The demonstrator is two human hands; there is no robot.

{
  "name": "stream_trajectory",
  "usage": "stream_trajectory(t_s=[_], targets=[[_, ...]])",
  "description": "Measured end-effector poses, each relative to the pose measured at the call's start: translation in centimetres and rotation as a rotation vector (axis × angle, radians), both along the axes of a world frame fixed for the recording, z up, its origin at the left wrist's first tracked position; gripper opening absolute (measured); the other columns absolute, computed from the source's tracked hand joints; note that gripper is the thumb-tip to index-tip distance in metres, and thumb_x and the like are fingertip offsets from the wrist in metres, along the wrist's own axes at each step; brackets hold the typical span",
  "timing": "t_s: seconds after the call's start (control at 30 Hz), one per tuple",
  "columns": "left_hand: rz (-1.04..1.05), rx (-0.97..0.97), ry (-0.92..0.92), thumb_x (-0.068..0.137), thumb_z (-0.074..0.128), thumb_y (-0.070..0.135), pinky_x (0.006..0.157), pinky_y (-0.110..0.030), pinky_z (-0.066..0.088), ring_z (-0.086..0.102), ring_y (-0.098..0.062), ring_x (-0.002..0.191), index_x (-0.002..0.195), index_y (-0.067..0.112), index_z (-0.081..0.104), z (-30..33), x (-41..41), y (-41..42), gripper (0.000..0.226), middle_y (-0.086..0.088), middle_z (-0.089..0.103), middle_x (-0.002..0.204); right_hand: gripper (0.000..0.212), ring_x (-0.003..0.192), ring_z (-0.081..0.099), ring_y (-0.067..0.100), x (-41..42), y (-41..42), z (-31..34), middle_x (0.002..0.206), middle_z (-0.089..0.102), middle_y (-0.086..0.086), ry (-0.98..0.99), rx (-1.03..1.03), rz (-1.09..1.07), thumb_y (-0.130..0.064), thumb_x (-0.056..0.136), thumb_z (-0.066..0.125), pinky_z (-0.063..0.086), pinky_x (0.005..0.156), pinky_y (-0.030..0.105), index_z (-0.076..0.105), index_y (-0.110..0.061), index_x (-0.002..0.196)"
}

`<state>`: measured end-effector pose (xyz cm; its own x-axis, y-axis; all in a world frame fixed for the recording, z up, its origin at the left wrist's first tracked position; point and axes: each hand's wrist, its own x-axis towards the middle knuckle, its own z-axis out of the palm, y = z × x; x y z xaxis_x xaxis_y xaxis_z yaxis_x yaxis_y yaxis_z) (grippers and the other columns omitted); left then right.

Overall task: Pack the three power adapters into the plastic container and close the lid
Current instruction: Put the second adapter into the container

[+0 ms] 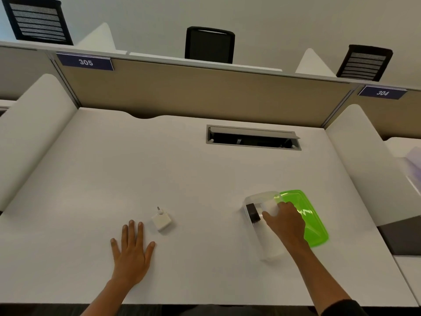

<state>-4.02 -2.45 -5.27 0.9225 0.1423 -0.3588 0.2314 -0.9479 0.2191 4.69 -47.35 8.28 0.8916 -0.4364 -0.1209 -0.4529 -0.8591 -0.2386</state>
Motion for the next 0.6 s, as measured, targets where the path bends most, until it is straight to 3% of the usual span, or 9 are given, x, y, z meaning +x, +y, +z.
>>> stream_trajectory(t_s=[0.23, 0.6], targets=[[-0.004, 0.005, 0.032, 0.076, -0.027, 0.081, 0.131, -0.063, -0.006, -0.023, -0.025, 0.163, 0.161, 0.016, -0.027, 0.2, 0.3, 0.0, 0.107, -0.004, -0.033, 0.173, 0.047, 0.108, 0.069, 0.037, 1.0, 0.2, -0.8, 0.114, 0.069, 0.014, 0.119, -0.036, 0.018, -0.048, 0.09, 0.068, 0.055, 0.086, 0.038, 0.07, -0.006, 0.11], [0.003, 0.001, 0.034, 0.076, -0.026, 0.081, 0.131, -0.064, -0.005, -0.02, -0.026, 0.164, 0.162, 0.016, -0.024, 0.4, 0.3, -0.1, 0.108, -0.004, -0.029, 0.175, 0.042, 0.117, 0.066, 0.034, 1.2, 0.9, -1.2, 0.124, 0.065, 0.015, 0.19, -0.073, 0.082, -0.042, 0.101, 0.059, 0.053, 0.095, 0.039, 0.064, -0.004, 0.119]])
